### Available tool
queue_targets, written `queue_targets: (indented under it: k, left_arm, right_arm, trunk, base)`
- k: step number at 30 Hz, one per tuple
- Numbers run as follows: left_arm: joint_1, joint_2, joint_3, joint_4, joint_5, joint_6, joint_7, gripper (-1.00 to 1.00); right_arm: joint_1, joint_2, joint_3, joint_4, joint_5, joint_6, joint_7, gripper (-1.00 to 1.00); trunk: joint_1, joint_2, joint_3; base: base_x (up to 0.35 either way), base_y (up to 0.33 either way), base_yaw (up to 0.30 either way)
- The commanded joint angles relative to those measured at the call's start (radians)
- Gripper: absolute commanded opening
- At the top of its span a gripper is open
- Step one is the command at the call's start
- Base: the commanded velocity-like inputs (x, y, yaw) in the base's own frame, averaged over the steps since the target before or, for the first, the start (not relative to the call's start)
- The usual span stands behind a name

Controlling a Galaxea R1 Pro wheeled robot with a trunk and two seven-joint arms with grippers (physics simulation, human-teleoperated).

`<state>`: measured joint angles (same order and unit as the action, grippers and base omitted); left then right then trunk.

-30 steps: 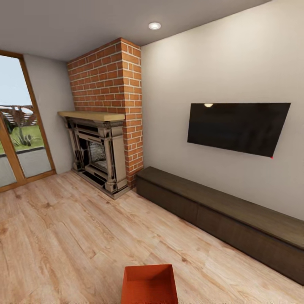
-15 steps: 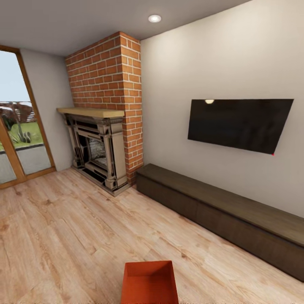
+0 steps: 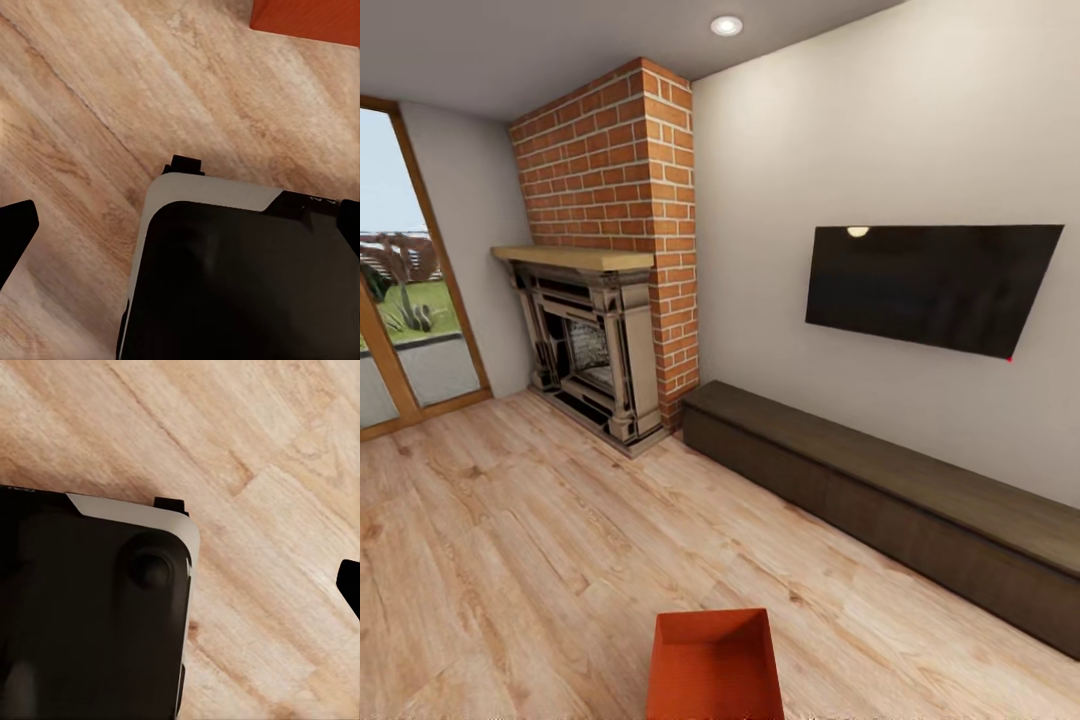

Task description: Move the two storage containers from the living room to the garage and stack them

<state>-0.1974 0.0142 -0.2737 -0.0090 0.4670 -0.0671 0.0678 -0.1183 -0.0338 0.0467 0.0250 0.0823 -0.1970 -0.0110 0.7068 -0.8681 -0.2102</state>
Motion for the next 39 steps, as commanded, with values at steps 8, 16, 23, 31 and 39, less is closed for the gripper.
queue_targets:
  k: [8,16,23,31,39]
  left_arm:
    - [0.0,0.0,-0.009,0.0,0.008,-0.002,0.003,1.0]
    - [0.0,0.0,-0.009,0.0,0.007,-0.002,0.003,1.0]
    - [0.0,0.0,-0.009,0.0,0.008,-0.002,0.003,1.0]
    - [0.0,0.001,-0.009,0.0,0.008,-0.002,0.003,1.0]
    - [0.0,0.0,-0.009,0.0,0.008,-0.002,0.003,1.0]
  right_arm:
    - [-0.001,0.0,0.004,0.003,0.007,-0.004,0.002,1.0]
    - [-0.001,0.0,0.003,0.003,0.005,-0.001,0.002,1.0]
    - [-0.001,-0.001,0.002,0.003,0.005,0.003,0.002,1.0]
    - [-0.001,-0.002,0.002,0.003,0.005,0.003,0.002,1.0]
    - [-0.001,-0.001,0.002,0.003,0.006,-0.001,0.002,1.0]
  trunk:
    - [0.0,-0.001,-0.014]
    - [0.0,-0.001,-0.027]
    - [0.0,-0.001,-0.039]
    - [0.0,-0.001,-0.051]
    - [0.0,-0.001,-0.064]
  base:
    - [0.0,0.0,0.0]
    - [0.0,0.0,0.0]
    - [0.0,0.0,0.0]
    - [0.0,0.0,0.0]
    - [0.0,0.0,0.0]
